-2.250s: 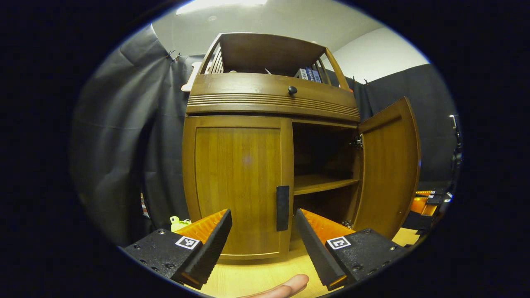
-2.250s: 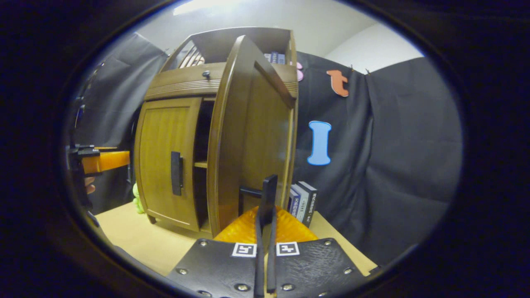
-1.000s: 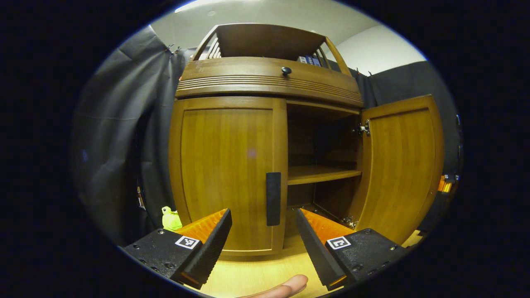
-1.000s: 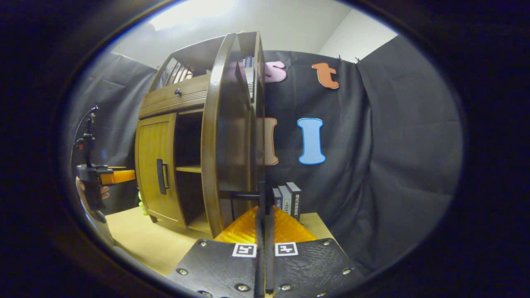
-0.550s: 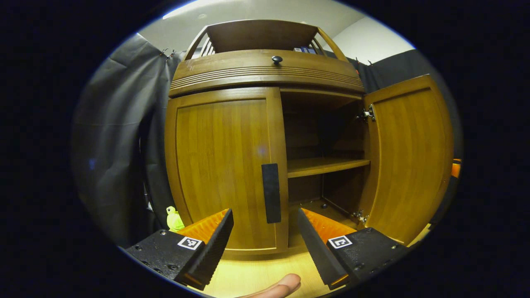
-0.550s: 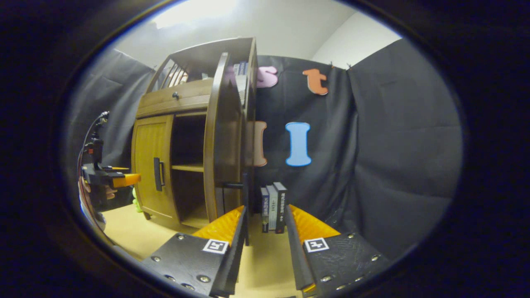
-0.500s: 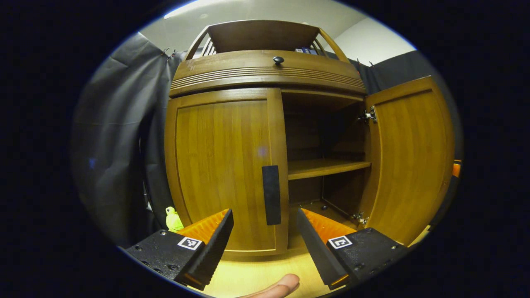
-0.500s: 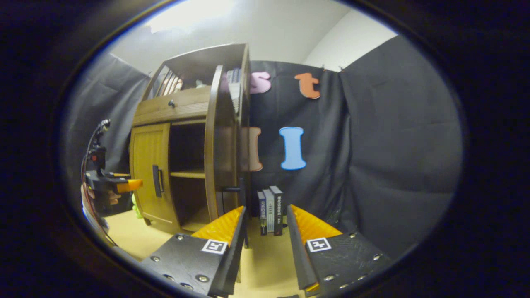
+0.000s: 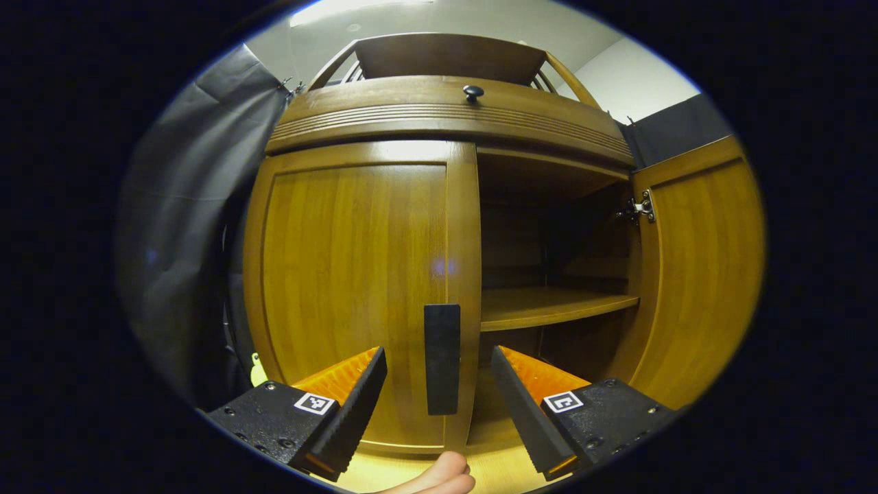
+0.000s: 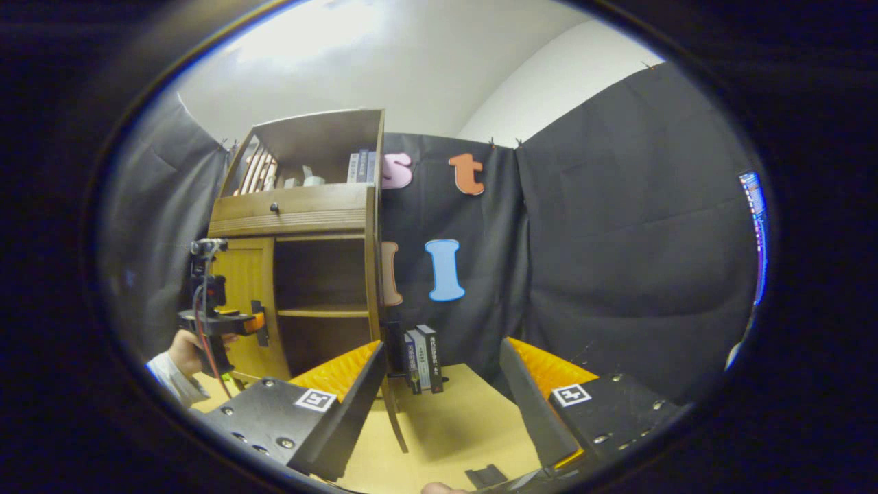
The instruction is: Open the right door of the double-door shoe cabinet with the right hand, and open the left door with the left hand.
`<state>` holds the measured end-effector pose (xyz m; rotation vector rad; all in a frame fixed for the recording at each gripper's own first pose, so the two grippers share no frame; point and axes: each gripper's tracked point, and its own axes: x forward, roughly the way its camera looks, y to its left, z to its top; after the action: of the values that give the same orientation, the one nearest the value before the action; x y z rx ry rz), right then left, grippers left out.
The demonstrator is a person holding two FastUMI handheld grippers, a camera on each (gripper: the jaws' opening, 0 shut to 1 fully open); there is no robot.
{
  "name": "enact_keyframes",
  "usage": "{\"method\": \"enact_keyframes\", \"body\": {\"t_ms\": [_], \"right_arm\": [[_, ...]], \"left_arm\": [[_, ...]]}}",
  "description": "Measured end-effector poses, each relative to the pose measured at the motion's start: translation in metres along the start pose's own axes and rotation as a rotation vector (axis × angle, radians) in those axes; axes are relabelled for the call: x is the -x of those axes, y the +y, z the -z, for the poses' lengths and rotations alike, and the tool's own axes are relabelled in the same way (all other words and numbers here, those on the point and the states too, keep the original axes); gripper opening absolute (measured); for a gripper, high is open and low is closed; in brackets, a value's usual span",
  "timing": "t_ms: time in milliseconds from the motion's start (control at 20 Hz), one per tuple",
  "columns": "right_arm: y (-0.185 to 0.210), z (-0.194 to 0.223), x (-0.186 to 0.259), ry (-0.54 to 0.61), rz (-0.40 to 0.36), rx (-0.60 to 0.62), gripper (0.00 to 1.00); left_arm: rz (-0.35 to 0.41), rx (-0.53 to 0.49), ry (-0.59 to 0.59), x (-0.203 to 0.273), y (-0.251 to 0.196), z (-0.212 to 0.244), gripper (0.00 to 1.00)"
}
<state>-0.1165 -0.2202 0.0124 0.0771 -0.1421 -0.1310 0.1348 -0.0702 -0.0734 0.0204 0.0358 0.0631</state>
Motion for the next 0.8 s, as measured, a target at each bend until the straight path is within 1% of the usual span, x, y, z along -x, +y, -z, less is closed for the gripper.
{"method": "enact_keyframes", "body": {"t_ms": [50, 100, 150, 200, 250, 350, 400, 500, 700, 800], "right_arm": [[0.009, -0.006, 0.010, -0.024, -0.015, -0.016, 0.94], [0.021, -0.011, 0.016, -0.045, -0.039, -0.033, 1.00], [0.034, -0.010, 0.022, -0.055, -0.069, -0.041, 0.94], [0.044, -0.006, 0.026, -0.053, -0.091, -0.043, 0.98], [0.054, -0.003, 0.032, -0.049, -0.110, -0.040, 0.98], [0.071, 0.003, 0.037, -0.039, -0.136, -0.036, 0.98], [0.080, 0.006, 0.039, -0.032, -0.151, -0.030, 1.00], [0.094, 0.011, 0.040, -0.015, -0.170, -0.011, 0.99], [0.102, 0.013, 0.044, -0.001, -0.167, 0.020, 0.98], [0.102, 0.015, 0.043, 0.002, -0.162, 0.016, 0.98]], "left_arm": [[-0.009, -0.002, -0.003, -0.006, 0.002, 0.004, 0.95], [-0.002, 0.002, 0.003, -0.020, 0.001, 0.015, 0.95], [0.004, -0.002, 0.012, -0.026, -0.001, 0.020, 0.93], [0.009, -0.009, 0.019, -0.032, -0.002, 0.022, 0.92], [0.045, -0.020, 0.032, -0.040, -0.008, 0.028, 0.92], [0.043, -0.036, 0.076, -0.052, -0.005, 0.037, 0.67], [0.058, -0.018, 0.047, -0.053, -0.003, 0.035, 0.55], [0.082, -0.023, 0.066, -0.045, -0.004, 0.035, 0.31], [0.141, 0.003, 0.051, -0.027, -0.002, 0.030, 0.31], [0.148, 0.005, 0.064, -0.009, 0.000, 0.034, 0.30]]}}
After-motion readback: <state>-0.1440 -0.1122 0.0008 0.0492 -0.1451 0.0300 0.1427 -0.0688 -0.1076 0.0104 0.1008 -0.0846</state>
